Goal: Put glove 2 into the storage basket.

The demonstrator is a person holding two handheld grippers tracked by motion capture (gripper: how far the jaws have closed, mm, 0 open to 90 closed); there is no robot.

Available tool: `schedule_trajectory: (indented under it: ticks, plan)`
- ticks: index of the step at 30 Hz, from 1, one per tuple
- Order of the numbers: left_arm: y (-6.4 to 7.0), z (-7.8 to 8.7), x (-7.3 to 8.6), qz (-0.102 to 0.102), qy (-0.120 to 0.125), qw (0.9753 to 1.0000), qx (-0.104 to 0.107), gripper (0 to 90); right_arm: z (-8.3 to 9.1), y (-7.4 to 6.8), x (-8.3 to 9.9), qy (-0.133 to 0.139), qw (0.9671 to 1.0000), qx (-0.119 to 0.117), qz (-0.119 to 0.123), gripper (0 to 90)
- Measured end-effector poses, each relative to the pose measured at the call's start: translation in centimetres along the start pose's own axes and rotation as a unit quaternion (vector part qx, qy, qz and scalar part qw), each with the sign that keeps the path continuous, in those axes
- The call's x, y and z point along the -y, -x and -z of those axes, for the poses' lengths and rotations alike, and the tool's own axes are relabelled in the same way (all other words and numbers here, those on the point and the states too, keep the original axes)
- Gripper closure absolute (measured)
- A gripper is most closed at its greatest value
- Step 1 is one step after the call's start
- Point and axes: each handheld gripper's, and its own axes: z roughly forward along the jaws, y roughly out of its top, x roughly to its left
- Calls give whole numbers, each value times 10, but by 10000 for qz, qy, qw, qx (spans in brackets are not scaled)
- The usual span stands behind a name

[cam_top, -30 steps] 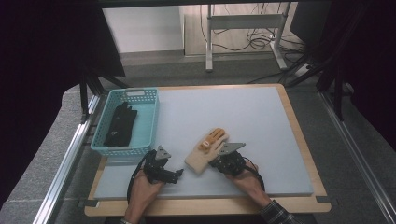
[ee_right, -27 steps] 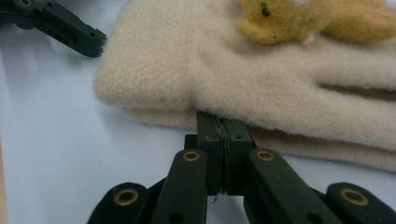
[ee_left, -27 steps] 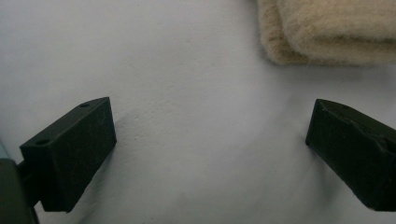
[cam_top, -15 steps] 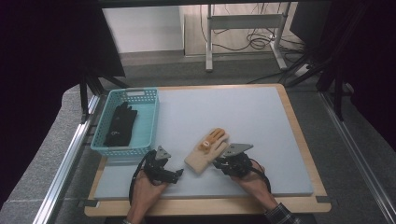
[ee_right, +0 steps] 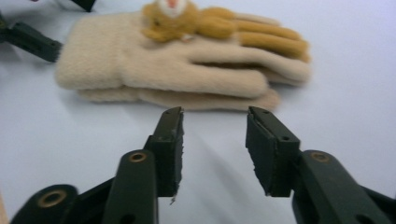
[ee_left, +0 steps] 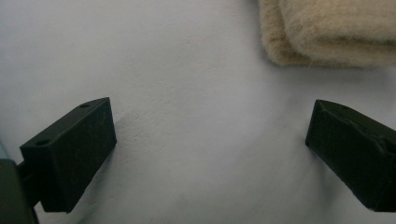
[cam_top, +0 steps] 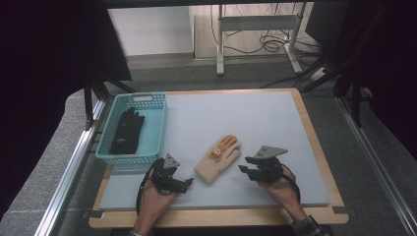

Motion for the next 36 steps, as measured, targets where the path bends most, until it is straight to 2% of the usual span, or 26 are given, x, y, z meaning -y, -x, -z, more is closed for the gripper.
schedule_trajectory:
  ticks: [11,18,22,27,31,36]
  plan:
    - [0,0,0,1,2,10000,1,21,26,30,19,42,9981,503,-367,367]
    - [0,0,0,2,-1,10000,2,20,38,52,38,40,9936,822,-780,261]
    - [0,0,0,9,-15,10000,5,20,39,57,47,-58,9920,983,-794,225]
    - [0,0,0,19,-16,10000,8,20,35,61,53,-215,9915,1084,-690,176]
    - [0,0,0,20,-16,10000,11,20,29,62,56,-484,9902,1071,-751,120]
    - [0,0,0,17,-13,10000,12,22,28,62,56,-499,9897,1098,-774,114]
